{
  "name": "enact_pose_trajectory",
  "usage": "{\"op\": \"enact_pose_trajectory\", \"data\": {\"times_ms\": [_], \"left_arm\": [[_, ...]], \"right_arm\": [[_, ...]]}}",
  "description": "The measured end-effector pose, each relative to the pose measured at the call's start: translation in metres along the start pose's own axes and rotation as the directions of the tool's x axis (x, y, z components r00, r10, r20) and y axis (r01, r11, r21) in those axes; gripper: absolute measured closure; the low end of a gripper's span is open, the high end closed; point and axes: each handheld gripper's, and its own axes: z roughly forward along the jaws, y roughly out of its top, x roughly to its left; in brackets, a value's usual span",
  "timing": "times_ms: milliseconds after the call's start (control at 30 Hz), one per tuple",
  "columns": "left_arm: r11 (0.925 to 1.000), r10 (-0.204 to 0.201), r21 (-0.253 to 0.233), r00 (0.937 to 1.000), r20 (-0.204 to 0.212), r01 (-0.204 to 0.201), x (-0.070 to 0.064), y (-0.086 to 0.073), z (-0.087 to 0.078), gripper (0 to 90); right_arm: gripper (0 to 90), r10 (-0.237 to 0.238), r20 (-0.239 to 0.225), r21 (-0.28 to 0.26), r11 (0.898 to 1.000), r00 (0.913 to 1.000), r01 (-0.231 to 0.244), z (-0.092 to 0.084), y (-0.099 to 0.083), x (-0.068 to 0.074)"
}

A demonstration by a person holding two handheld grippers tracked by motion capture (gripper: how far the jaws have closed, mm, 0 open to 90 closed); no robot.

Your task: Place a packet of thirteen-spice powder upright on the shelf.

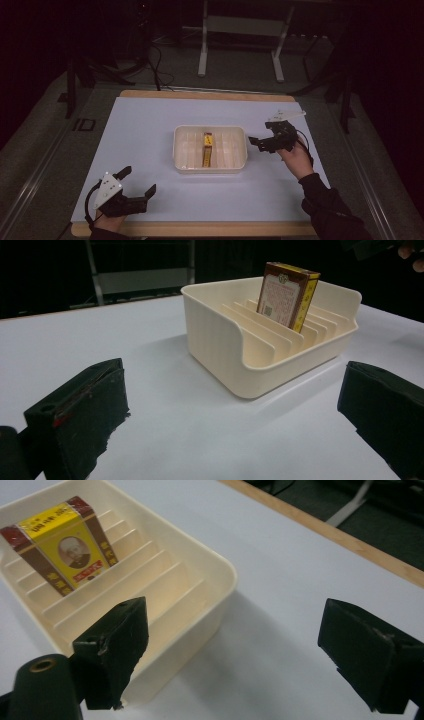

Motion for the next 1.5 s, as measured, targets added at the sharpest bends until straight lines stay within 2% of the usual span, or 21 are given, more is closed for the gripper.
{"op": "enact_pose_trajectory", "data": {"times_ms": [167, 400, 500, 600, 667, 767, 833, 1000, 1133, 1200, 1233, 1367, 1500], "left_arm": [[1.0, -0.001, 0.0, 1.0, 0.0, 0.001, 0.0, 0.0, -0.001, 0.0], [1.0, 0.004, 0.003, 1.0, 0.005, -0.004, -0.001, 0.0, 0.001, 0.0], [1.0, 0.005, 0.005, 1.0, 0.008, -0.005, -0.002, 0.0, 0.001, 0.0], [1.0, 0.007, 0.004, 0.9999, 0.008, -0.007, -0.002, 0.001, 0.001, 0.0], [1.0, 0.004, 0.003, 1.0, 0.008, -0.004, -0.002, 0.001, 0.0, 0.0], [0.9999, 0.008, 0.007, 0.9999, 0.01, -0.008, -0.002, 0.001, 0.0, 0.0], [0.9999, 0.008, 0.008, 0.9999, 0.011, -0.008, -0.002, 0.001, 0.001, 0.0], [0.9999, 0.008, 0.008, 0.9999, 0.012, -0.008, -0.001, 0.0, 0.001, 0.0], [0.9999, 0.01, 0.007, 0.9999, 0.014, -0.01, -0.001, 0.0, 0.001, 0.0], [0.9999, 0.009, 0.006, 0.9998, 0.016, -0.009, -0.001, 0.001, 0.001, 0.0], [0.9999, 0.01, 0.006, 0.9998, 0.015, -0.01, -0.001, 0.001, 0.001, 0.0], [0.9999, 0.012, 0.005, 0.9997, 0.02, -0.012, -0.002, 0.001, 0.001, 0.0], [0.9999, 0.013, 0.002, 0.9997, 0.02, -0.013, -0.002, 0.002, 0.0, 0.0]], "right_arm": [[12.6, 0.03, 0.053, -0.035, 0.999, 0.9982, -0.028, -0.004, -0.016, 0.001], [12.6, 0.081, 0.072, -0.084, 0.994, 0.9941, -0.075, -0.013, -0.038, -0.002], [12.6, 0.088, 0.083, -0.106, 0.991, 0.9926, -0.079, -0.017, -0.046, -0.001], [12.6, 0.071, 0.106, -0.103, 0.993, 0.9918, -0.06, -0.018, -0.051, 0.0], [12.6, 0.089, 0.122, -0.122, 0.99, 0.9885, -0.074, -0.019, -0.056, 0.0], [12.6, 0.105, 0.121, -0.146, 0.985, 0.987, -0.087, -0.02, -0.063, 0.001], [12.6, 0.114, 0.103, -0.144, 0.985, 0.9882, -0.098, -0.021, -0.068, 0.001], [12.7, 0.114, 0.107, -0.159, 0.983, 0.9877, -0.096, -0.023, -0.08, 0.004], [12.9, 0.107, 0.114, -0.152, 0.984, 0.9878, -0.089, -0.025, -0.085, 0.006], [13.0, 0.097, 0.148, -0.146, 0.986, 0.9843, -0.075, -0.025, -0.086, 0.007], [13.0, 0.098, 0.151, -0.149, 0.986, 0.9837, -0.075, -0.025, -0.087, 0.006], [13.1, 0.133, 0.133, -0.151, 0.982, 0.9821, -0.113, -0.023, -0.09, 0.002], [13.1, 0.135, 0.129, -0.157, 0.981, 0.9825, -0.114, -0.023, -0.091, 0.001]]}}
